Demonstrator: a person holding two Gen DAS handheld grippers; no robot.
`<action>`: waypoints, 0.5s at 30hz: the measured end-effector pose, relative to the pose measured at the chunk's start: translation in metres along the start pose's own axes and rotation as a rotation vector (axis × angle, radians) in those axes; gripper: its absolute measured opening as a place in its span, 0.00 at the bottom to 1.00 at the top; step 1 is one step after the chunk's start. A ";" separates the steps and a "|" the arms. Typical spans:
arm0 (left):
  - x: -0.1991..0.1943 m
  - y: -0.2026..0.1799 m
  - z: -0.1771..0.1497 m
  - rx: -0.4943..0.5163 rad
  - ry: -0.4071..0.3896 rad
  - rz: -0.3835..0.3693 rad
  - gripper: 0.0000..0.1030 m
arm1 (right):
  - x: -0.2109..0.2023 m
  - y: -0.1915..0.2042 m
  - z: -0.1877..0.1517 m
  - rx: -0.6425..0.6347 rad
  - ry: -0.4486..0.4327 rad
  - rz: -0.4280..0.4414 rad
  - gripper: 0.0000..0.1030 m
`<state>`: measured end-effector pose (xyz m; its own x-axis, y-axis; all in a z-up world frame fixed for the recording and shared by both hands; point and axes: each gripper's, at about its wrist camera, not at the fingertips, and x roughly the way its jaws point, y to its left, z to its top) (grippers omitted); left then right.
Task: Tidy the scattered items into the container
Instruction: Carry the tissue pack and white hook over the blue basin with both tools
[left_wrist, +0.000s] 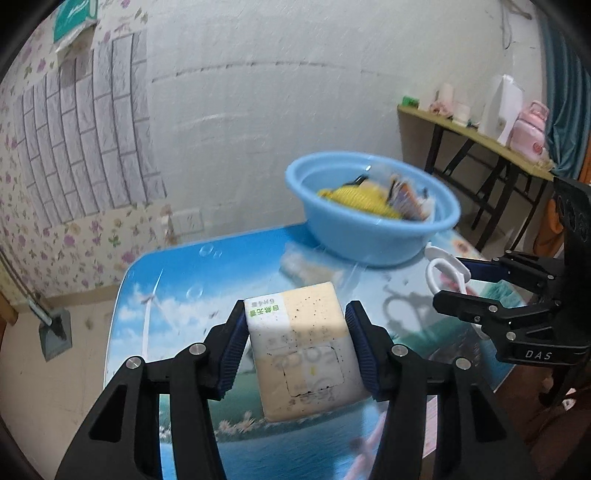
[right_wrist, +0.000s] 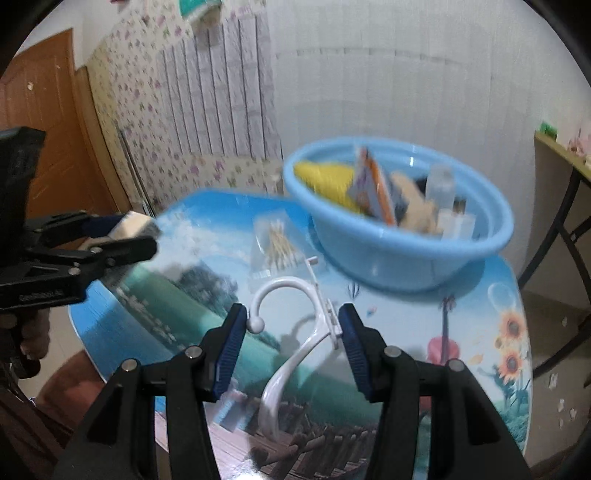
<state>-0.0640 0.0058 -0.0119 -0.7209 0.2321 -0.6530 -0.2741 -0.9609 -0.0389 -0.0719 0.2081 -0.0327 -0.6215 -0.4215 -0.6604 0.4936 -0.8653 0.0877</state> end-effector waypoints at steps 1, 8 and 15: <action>-0.001 -0.003 0.002 0.004 -0.006 -0.005 0.51 | -0.006 -0.001 0.003 0.001 -0.021 0.009 0.50; -0.002 -0.017 0.029 0.028 -0.039 -0.037 0.51 | -0.031 -0.016 0.018 0.041 -0.114 0.015 0.50; 0.017 -0.032 0.062 0.056 -0.068 -0.068 0.51 | -0.041 -0.040 0.025 0.074 -0.153 -0.002 0.50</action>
<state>-0.1068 0.0503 0.0256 -0.7402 0.3083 -0.5975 -0.3581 -0.9329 -0.0376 -0.0816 0.2527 0.0095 -0.7104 -0.4512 -0.5402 0.4499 -0.8813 0.1445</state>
